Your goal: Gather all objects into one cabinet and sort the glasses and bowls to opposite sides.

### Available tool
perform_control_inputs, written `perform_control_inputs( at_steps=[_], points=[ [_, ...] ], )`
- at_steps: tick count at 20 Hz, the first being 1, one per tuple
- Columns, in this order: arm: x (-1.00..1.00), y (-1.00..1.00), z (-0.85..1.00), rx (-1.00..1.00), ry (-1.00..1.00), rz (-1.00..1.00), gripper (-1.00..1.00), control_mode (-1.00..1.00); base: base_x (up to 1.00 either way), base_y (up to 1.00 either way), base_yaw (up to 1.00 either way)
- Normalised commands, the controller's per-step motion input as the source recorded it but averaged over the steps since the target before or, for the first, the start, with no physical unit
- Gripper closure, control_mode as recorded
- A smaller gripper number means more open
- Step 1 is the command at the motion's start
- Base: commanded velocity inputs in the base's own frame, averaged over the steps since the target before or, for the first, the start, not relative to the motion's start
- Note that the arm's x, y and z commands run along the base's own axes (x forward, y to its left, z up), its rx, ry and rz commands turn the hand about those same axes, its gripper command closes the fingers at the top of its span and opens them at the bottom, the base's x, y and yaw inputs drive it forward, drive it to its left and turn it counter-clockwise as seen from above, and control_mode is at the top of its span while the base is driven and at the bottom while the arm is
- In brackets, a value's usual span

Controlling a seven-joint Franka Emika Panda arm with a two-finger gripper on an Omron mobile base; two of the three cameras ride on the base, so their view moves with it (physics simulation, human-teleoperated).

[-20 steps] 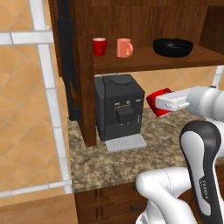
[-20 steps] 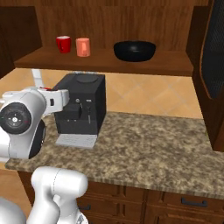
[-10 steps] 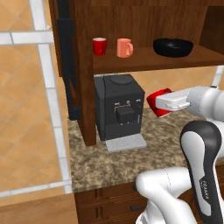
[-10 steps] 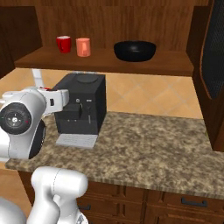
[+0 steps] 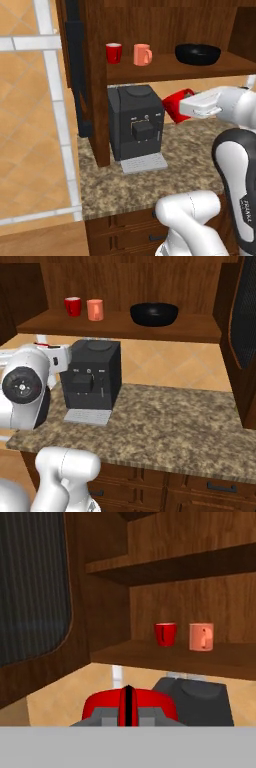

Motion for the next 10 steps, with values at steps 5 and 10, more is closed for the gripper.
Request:
perform_control_inputs(
  at_steps=[5, 10],
  points=[
    [0.54, 0.59, 0.54, 0.02, 0.02, 0.22, 1.00, -1.00, 0.00, 0.00, 0.00],
    [0.88, 0.49, 0.48, 0.03, 0.02, 0.20, 1.00, -1.00, 0.00, 0.00, 0.00]
  ],
)
